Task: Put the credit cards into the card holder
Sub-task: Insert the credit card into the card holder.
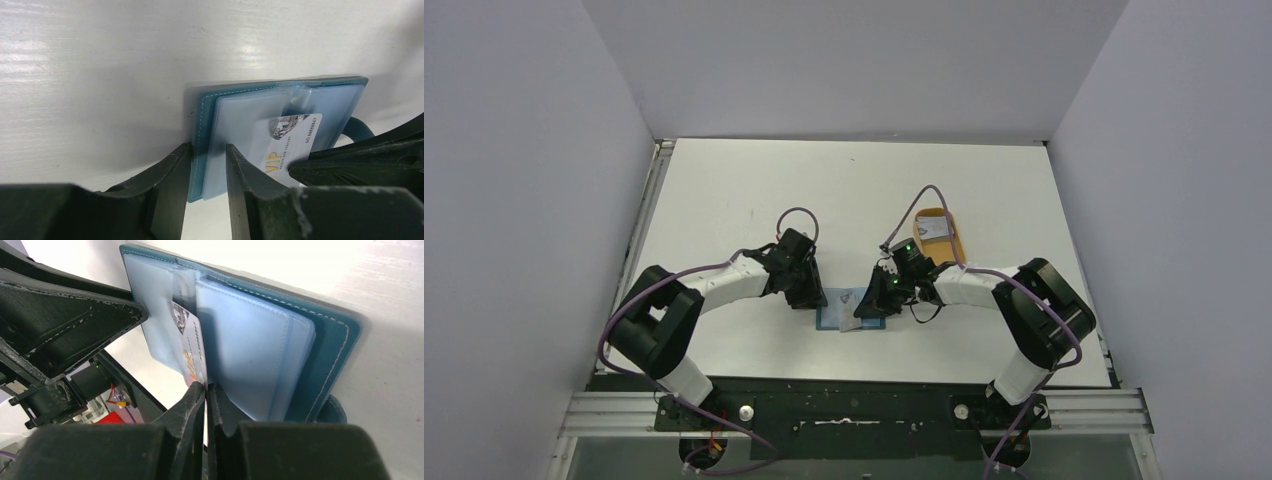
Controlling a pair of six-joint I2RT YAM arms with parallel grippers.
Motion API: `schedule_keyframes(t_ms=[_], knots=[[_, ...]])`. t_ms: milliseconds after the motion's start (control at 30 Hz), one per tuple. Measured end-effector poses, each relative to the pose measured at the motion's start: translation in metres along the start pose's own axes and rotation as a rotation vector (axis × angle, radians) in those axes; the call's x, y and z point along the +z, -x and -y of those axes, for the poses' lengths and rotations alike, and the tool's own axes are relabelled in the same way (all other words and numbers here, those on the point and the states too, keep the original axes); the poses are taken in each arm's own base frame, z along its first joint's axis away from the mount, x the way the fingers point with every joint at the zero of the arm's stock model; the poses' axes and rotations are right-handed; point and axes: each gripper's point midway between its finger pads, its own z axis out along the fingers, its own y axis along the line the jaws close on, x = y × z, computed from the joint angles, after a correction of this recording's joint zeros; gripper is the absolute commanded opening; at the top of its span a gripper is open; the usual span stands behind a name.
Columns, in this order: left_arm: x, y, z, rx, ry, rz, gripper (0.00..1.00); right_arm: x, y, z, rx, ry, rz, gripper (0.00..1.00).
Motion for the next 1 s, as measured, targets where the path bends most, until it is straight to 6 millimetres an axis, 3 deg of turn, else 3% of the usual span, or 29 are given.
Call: schedule_keyframes(t_ms=[533,1000], knots=[[0.0,0.0,0.0,0.001,-0.002,0.001,0.31,0.003,0.008,0.001,0.028,-0.024,0.048,0.0],[-0.004,0.002,0.001,-0.001,-0.011,0.016,0.4,0.014,0.008,-0.01,0.024,-0.026,0.055,0.0]])
